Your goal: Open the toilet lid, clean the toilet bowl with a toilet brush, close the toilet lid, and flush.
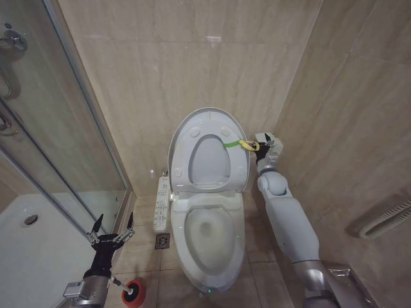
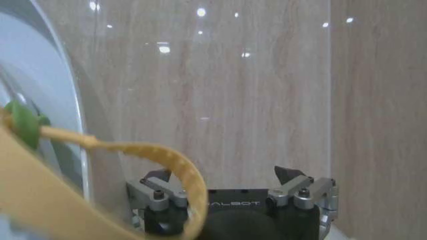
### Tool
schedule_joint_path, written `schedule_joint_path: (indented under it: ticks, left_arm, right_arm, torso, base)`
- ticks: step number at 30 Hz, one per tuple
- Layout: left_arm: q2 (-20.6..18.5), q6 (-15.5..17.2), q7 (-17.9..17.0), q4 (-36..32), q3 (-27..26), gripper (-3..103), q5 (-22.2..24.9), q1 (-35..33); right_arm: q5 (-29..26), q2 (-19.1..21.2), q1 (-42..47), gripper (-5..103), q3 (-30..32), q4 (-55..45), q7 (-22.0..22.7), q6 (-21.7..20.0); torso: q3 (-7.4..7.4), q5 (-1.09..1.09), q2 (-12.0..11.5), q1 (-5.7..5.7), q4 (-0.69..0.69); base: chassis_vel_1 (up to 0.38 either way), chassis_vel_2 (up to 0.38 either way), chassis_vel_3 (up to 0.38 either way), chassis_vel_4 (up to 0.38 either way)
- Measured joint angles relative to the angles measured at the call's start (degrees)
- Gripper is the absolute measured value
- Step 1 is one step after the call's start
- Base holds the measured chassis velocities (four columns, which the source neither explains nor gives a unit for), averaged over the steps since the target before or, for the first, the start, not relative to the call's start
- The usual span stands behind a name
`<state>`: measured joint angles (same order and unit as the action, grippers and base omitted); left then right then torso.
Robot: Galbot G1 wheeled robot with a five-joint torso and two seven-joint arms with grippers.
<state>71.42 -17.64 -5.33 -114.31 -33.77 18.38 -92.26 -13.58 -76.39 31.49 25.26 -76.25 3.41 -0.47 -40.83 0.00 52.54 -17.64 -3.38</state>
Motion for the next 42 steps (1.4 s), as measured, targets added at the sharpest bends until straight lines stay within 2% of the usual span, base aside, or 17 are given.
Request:
schedule_joint_path:
  ticks: [7,11,18,31,42]
  left_arm:
    - [0.00,0.00,0.00,0.00,0.00,100,0.00,0.00]
    - [0.00,0.00,0.00,0.00,0.00,100,0.00,0.00]
    - [0.00,0.00,0.00,0.00,0.00,100,0.00,0.00]
    - [0.00,0.00,0.00,0.00,0.00,100,0.00,0.00]
    - [0.00,0.00,0.00,0.00,0.00,100,0.00,0.00]
  right_arm:
    - [-4.14,3.58,3.24,100,-0.52,-5.52,-0.59,-2.61]
    - [-6.99,6.96,8.06,100,-0.29,-11.43,-0.93,-3.98]
    - [-9.18,9.65,14.43,100,0.47,-17.05,-1.86,-4.59]
    - [-11.26,11.43,27.54,100,3.26,-30.19,-1.35,-5.82]
    - [-11.53,11.39,33.87,100,4.00,-35.42,-0.87,-5.90]
  torso:
    - [0.00,0.01,0.00,0.00,0.00]
    - [0.00,0.02,0.00,0.00,-0.01]
    - [0.01,0.02,0.00,0.01,-0.01]
    - [0.01,0.01,0.00,0.01,-0.01]
    - [0.01,0.00,0.00,0.00,-0.01]
  base:
    - [0.000,0.000,0.000,0.000]
    - [0.000,0.000,0.000,0.000]
    - [0.000,0.000,0.000,0.000]
    - [0.000,0.000,0.000,0.000]
    - [0.000,0.000,0.000,0.000]
